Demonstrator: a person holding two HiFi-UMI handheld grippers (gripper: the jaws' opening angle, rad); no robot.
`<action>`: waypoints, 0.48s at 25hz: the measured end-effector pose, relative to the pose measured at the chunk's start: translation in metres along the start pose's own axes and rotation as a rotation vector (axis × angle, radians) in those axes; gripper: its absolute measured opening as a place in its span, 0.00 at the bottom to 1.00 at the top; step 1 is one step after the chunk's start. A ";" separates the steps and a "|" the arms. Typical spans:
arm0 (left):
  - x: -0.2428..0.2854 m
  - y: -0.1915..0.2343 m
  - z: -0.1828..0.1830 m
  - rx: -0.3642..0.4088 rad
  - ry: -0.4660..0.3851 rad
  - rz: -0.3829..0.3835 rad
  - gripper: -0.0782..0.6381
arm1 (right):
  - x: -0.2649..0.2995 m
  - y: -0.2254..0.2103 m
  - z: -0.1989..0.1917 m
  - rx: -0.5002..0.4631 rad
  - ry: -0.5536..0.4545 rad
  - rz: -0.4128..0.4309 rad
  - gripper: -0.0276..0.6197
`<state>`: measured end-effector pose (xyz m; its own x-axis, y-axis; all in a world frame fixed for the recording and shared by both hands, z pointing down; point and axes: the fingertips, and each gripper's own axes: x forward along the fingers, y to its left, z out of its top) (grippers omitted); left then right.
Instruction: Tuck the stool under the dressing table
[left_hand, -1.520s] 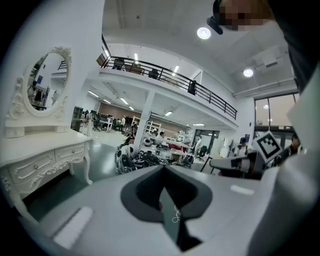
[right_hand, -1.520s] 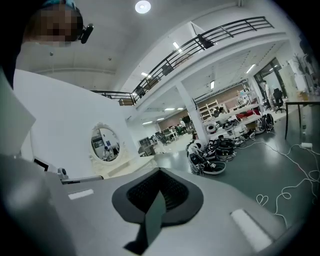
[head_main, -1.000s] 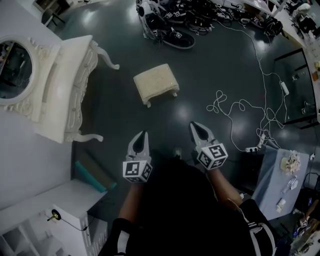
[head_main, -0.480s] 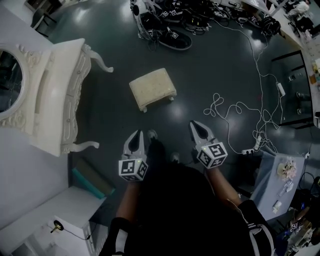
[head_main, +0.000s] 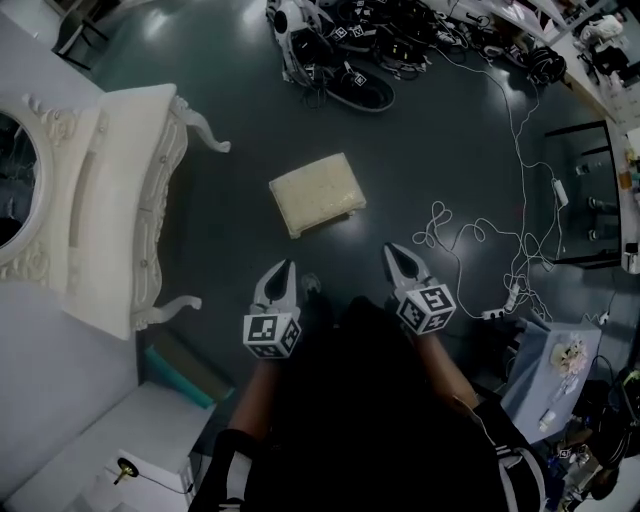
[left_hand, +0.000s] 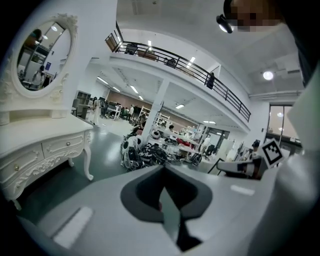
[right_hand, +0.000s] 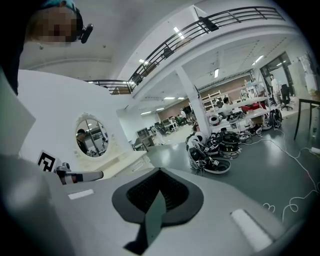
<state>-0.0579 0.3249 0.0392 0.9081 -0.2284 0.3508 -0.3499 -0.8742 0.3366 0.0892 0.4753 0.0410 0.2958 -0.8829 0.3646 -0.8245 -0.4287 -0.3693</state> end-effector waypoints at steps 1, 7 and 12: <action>0.006 0.007 0.005 0.002 0.003 -0.001 0.12 | 0.009 -0.001 0.004 0.001 0.002 0.001 0.03; 0.047 0.036 0.013 -0.023 0.034 0.018 0.12 | 0.064 -0.019 0.022 0.003 0.035 0.015 0.03; 0.096 0.045 0.015 -0.052 0.043 0.058 0.12 | 0.108 -0.054 0.033 -0.008 0.081 0.049 0.03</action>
<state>0.0173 0.2572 0.0748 0.8754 -0.2587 0.4084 -0.4145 -0.8363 0.3588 0.1818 0.3965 0.0719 0.2153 -0.8845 0.4140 -0.8410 -0.3834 -0.3818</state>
